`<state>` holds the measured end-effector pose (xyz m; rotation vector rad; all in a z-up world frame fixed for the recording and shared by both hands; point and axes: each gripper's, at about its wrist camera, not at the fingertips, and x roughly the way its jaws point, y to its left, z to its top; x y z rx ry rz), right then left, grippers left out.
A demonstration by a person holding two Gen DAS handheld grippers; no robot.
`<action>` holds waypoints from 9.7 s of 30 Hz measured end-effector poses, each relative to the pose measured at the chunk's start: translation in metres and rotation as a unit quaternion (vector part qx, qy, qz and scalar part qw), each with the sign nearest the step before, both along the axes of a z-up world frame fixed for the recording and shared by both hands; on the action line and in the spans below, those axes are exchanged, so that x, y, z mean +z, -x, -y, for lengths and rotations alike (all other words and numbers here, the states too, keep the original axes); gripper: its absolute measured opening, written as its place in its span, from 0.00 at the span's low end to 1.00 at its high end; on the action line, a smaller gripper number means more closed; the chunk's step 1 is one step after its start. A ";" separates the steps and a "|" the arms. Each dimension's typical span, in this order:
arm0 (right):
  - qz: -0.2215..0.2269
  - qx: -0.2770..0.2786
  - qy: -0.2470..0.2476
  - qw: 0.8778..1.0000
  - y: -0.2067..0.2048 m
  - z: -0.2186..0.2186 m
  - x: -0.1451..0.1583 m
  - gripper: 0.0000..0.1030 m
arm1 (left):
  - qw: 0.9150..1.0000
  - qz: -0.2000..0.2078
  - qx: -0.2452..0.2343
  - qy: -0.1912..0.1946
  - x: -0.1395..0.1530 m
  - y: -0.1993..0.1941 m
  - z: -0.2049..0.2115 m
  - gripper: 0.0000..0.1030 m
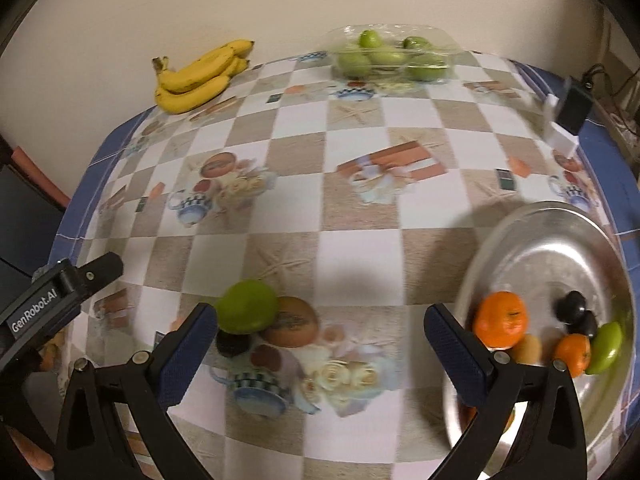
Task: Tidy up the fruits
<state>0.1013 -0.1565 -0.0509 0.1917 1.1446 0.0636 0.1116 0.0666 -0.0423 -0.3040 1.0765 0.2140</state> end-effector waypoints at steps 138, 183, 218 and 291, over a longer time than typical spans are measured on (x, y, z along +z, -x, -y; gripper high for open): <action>-0.003 -0.080 0.003 0.997 0.055 0.080 0.027 0.40 | 0.985 -0.003 -0.160 0.066 0.017 0.016 0.130 0.28; 0.005 -0.182 -0.019 0.983 0.074 0.191 0.019 0.40 | 0.950 -0.017 -0.308 0.052 0.003 0.047 0.258 0.28; 0.018 -0.157 -0.016 0.987 0.058 0.176 0.015 0.41 | 0.948 -0.031 -0.310 0.066 -0.010 0.036 0.258 0.48; 0.019 -0.106 0.010 0.994 0.128 0.107 0.034 0.74 | 0.966 -0.053 -0.149 -0.206 0.021 0.086 0.139 0.88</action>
